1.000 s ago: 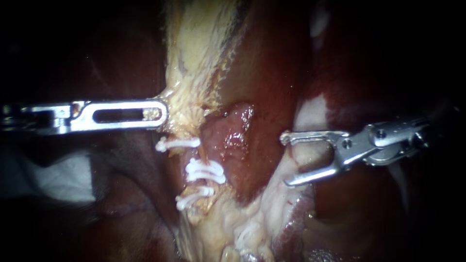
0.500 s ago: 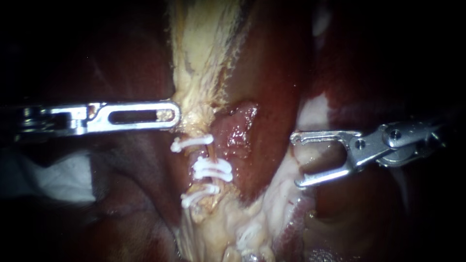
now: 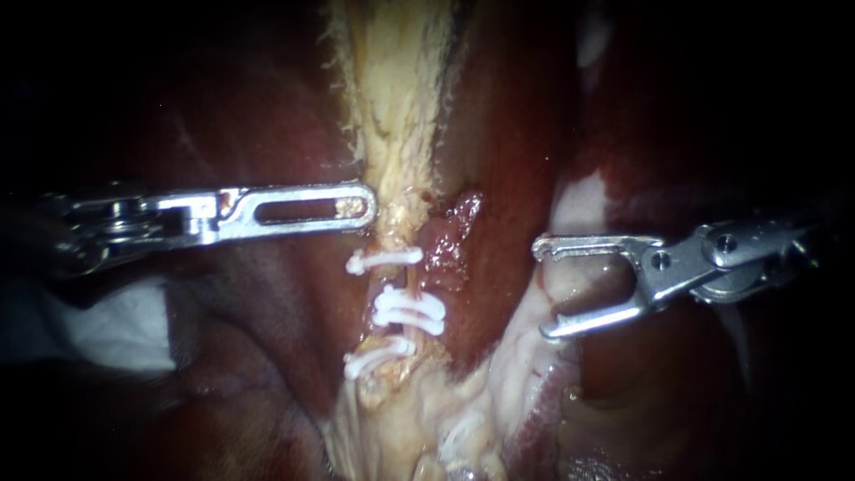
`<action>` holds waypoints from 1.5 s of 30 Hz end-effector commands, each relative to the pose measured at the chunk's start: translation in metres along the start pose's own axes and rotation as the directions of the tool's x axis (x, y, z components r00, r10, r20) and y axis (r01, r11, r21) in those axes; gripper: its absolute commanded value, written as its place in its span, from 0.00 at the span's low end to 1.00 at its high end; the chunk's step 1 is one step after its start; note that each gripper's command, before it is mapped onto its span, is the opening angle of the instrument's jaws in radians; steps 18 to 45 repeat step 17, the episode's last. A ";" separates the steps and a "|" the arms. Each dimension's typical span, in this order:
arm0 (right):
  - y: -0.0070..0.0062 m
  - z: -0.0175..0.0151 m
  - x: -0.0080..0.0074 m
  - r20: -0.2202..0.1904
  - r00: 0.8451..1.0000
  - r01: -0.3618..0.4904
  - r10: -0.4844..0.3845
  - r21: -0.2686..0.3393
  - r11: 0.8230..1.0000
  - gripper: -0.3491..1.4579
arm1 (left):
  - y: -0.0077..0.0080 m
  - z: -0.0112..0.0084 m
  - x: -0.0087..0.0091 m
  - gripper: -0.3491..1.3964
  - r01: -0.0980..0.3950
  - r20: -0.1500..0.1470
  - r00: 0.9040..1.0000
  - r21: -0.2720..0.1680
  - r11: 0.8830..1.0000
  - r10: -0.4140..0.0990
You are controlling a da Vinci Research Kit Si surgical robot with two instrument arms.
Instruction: Going back second clip right tube
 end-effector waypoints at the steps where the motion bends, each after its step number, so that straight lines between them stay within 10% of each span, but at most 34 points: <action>1: 0.0000 0.0000 0.0000 -0.003 1.000 -0.001 0.001 -0.001 1.000 0.52 | 0.0001 0.0000 0.0000 0.00 0.000 -0.001 1.000 -0.001 1.000 0.000; 45: 0.0002 0.0000 0.0003 -0.006 1.000 -0.003 0.003 -0.003 1.000 0.52 | 0.0001 0.0001 0.0000 0.00 0.000 0.000 1.000 -0.001 1.000 0.000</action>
